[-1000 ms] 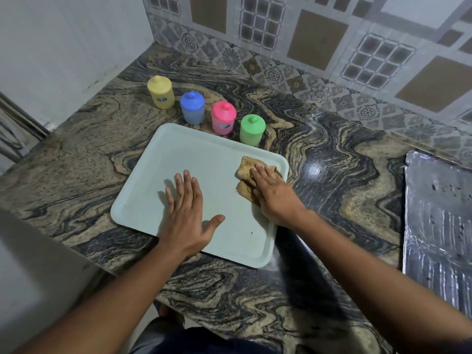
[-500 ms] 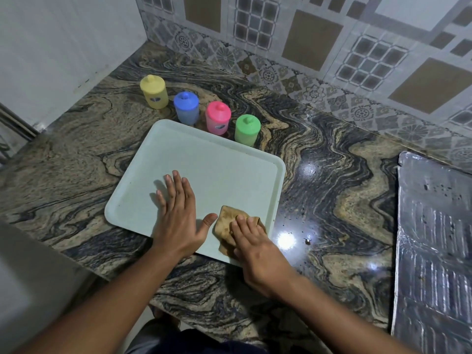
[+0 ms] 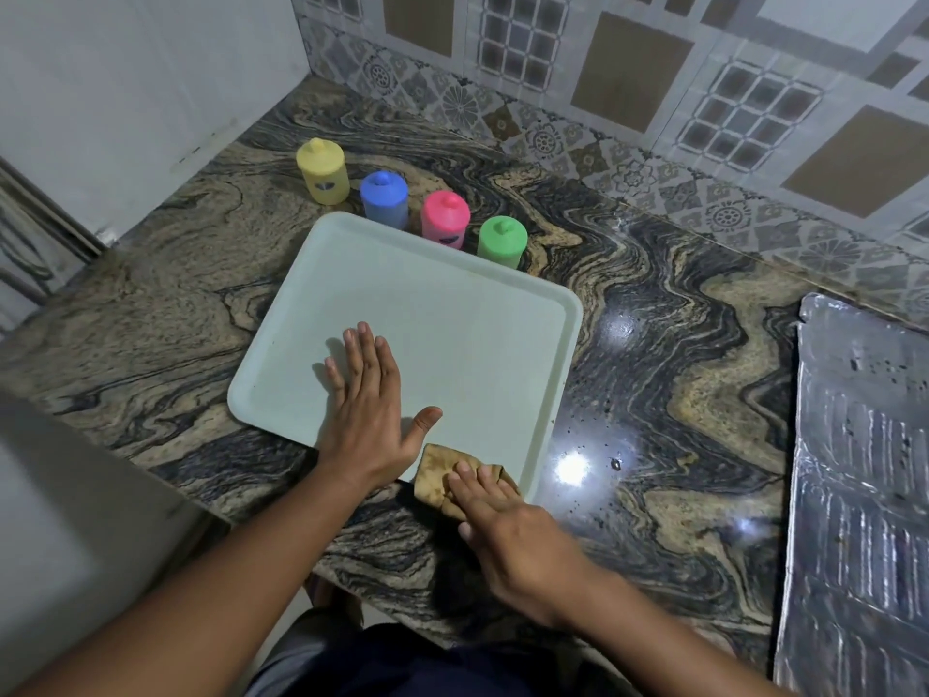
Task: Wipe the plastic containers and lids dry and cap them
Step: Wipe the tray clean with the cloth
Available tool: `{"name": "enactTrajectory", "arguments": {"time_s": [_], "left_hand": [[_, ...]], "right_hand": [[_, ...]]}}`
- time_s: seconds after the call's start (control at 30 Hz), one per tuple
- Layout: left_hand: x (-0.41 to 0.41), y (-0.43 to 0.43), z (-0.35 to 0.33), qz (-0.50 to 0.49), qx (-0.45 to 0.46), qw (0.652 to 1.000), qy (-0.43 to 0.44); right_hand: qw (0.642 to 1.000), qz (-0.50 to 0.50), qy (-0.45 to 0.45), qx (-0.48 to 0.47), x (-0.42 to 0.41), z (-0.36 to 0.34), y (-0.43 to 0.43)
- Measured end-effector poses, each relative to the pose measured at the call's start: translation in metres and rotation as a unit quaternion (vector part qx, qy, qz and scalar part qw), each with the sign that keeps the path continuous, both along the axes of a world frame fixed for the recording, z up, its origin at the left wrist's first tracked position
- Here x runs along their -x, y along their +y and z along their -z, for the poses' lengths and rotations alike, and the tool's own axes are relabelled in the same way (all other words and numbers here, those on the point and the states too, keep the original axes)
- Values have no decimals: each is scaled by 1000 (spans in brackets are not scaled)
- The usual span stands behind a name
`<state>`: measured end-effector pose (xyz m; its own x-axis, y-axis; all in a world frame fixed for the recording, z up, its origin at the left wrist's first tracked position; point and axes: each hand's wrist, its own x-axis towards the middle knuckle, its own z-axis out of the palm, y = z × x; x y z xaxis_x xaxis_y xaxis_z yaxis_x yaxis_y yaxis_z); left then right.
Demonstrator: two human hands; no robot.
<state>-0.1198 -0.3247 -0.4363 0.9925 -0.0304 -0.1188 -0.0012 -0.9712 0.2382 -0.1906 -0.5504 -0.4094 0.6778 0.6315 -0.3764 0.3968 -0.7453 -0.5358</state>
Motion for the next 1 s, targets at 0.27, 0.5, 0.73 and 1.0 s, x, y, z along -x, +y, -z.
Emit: {"name": "enactTrajectory", "arguments": {"time_s": [0.27,0.5,0.73,1.0], "left_hand": [[-3,1,-3,22,-1,999,23],[-3,4,-1,50,-4,999,2],[-2,2,0,60,4,998,-13],[-2,3,1,54,4,998,-13]], "right_hand": [[994,26,93,-52,-13,-21,-8],[829,241,362,-350,-35,-33,-26],[726,373,311,-488,-84,-41,-65],[912,324,-115,-224,-163,-37,-76]]}}
